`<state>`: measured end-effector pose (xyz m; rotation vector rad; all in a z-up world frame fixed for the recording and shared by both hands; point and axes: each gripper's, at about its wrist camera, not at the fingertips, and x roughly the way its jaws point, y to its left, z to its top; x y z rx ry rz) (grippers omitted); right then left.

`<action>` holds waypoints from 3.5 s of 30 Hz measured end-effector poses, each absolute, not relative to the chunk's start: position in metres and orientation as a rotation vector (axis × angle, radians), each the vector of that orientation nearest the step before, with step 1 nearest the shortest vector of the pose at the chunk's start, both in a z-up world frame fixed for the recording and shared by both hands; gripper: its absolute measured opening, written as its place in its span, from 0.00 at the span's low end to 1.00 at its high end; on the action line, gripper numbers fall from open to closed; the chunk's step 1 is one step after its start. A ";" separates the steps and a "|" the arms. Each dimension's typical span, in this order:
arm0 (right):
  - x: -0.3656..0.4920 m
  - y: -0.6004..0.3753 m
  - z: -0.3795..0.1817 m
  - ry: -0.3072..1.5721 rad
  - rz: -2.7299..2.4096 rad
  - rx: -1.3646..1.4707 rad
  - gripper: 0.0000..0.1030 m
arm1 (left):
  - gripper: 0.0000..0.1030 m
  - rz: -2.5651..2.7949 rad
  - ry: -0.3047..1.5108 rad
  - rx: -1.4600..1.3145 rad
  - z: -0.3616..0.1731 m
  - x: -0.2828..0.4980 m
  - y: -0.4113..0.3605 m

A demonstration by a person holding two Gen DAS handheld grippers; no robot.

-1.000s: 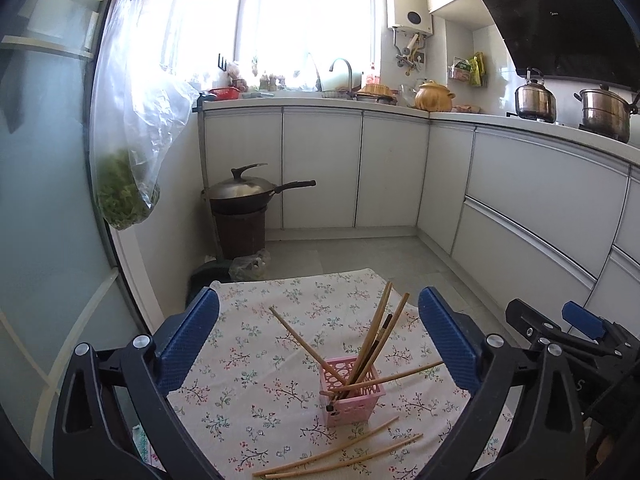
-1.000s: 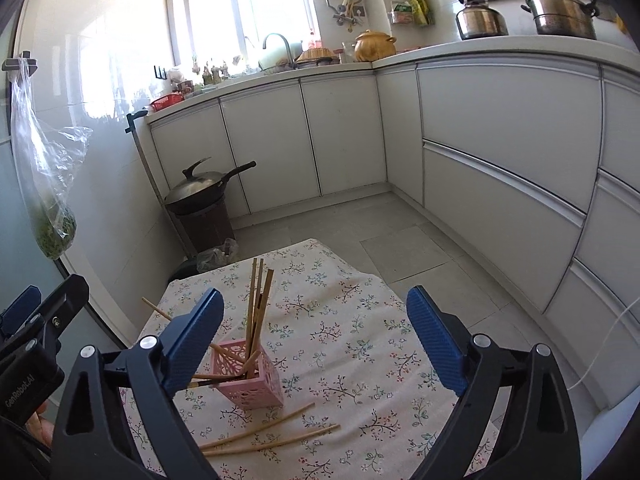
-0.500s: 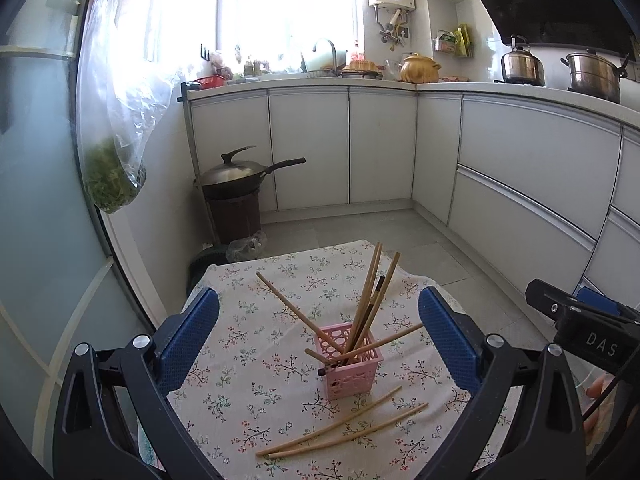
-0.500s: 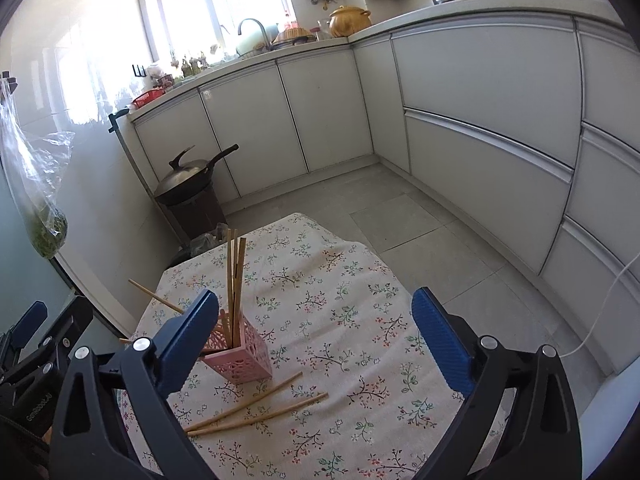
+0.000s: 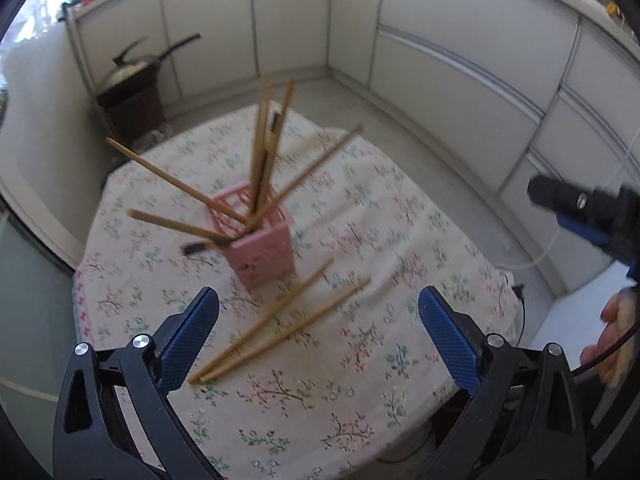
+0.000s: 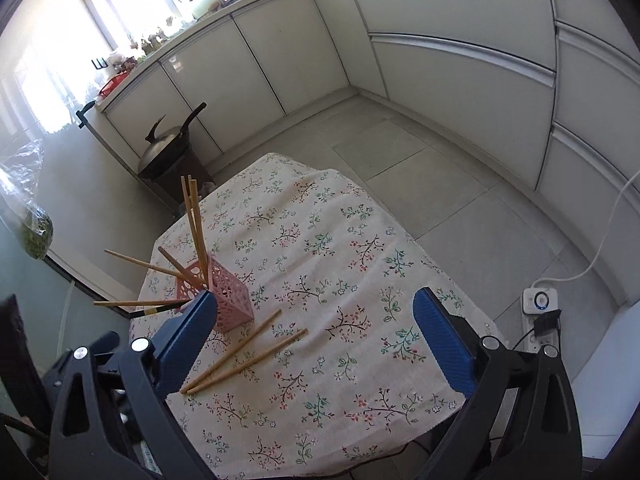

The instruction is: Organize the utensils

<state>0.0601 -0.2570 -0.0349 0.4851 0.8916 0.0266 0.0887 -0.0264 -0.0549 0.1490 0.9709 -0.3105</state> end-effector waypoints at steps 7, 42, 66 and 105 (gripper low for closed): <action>0.061 -0.278 -0.038 0.910 0.004 0.558 0.93 | 0.90 -0.377 1.139 0.217 -0.118 0.119 -0.064; 0.102 -0.268 -0.153 1.262 -0.013 0.958 0.92 | 0.04 -0.406 1.140 0.399 -0.122 0.076 -0.042; 0.096 -0.052 -0.205 1.363 0.037 0.825 0.47 | 0.04 0.031 0.354 -0.216 0.059 -0.026 0.171; 0.056 -0.163 -0.144 1.257 0.111 0.675 0.09 | 0.04 -0.152 0.353 -0.208 0.067 -0.029 0.121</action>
